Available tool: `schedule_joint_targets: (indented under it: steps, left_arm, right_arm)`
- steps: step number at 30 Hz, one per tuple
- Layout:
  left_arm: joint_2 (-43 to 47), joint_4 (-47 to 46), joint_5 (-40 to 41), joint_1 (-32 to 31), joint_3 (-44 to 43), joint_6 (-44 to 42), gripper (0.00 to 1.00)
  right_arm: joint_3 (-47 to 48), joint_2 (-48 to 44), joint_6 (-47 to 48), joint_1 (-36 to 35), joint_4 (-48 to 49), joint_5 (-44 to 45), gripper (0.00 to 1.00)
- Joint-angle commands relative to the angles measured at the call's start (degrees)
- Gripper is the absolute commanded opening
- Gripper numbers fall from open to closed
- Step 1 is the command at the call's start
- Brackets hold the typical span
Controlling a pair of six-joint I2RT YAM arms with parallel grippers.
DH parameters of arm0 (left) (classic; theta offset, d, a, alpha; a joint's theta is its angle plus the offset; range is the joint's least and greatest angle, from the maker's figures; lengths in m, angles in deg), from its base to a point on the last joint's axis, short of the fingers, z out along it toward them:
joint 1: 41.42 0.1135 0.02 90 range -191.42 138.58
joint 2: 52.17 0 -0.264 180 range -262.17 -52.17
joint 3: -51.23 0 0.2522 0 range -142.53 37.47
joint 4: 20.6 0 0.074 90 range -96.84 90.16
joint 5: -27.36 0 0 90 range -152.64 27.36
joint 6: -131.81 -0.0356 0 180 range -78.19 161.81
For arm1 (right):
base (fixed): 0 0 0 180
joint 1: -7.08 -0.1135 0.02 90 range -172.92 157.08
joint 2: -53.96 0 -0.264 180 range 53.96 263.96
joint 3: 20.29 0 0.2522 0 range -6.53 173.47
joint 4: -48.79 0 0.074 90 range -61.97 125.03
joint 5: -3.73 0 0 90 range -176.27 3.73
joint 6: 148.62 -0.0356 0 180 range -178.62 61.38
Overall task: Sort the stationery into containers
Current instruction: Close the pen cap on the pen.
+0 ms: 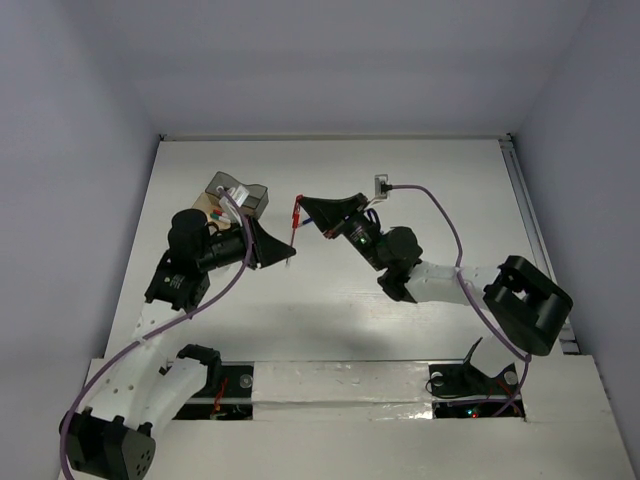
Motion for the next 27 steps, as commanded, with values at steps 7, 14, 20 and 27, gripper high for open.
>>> schedule_joint_targets:
  steps: [7,14,20,27]
  left_arm:
    - [-2.0,-29.7,11.4,0.6,-4.7,4.9,0.0]
    - [-1.5,-30.1,13.1,0.0,-3.5,5.0,0.0]
    - [-0.9,-29.2,14.1,0.0,-2.7,4.4,0.0]
    - [0.3,-26.7,17.6,0.0,-1.7,2.9,0.0]
  right_arm:
    - [-4.0,3.4,0.2,-8.9,-11.4,-18.2,0.0]
    - [-4.7,1.5,0.7,-8.9,-11.5,-18.2,0.0]
    - [-5.7,-2.3,1.8,-8.9,-12.2,-16.8,0.0]
    - [-9.1,-9.8,1.6,-5.4,-15.0,-12.5,0.23]
